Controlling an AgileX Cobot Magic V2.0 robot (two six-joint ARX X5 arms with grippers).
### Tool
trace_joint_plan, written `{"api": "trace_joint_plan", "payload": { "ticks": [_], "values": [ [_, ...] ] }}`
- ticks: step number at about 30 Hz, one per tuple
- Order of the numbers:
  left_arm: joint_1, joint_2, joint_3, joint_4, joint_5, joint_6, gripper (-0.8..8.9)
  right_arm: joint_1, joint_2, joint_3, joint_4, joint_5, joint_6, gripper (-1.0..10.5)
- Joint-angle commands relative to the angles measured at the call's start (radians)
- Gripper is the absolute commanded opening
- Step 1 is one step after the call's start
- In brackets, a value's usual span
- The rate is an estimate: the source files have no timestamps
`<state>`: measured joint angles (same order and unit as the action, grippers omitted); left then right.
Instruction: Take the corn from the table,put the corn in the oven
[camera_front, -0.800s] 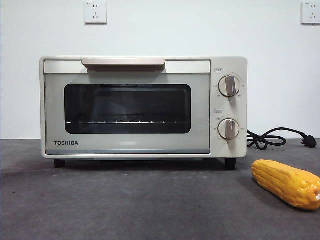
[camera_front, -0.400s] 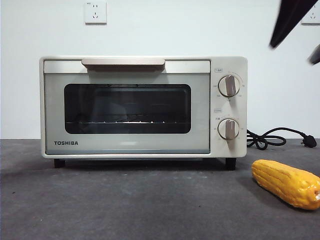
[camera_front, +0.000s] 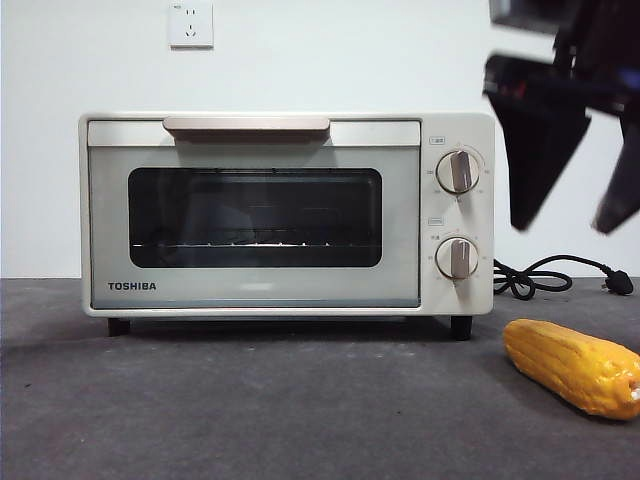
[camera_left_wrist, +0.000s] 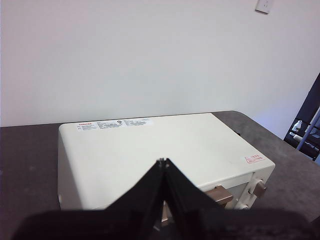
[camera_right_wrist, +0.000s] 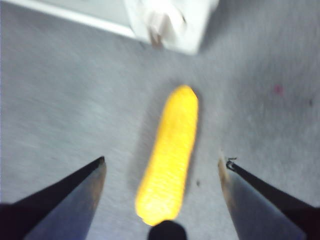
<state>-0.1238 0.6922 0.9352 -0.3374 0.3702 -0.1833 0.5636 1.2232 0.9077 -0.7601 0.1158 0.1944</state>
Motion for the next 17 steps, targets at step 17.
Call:
{"api": "trace_joint_plan", "payload": {
  "ticks": [17],
  "values": [
    [-0.002,0.004,0.003,-0.003,0.003,0.012,-0.04,-0.001,0.234,-0.01,0.012,-0.023,-0.041,3.8]
  ]
}}
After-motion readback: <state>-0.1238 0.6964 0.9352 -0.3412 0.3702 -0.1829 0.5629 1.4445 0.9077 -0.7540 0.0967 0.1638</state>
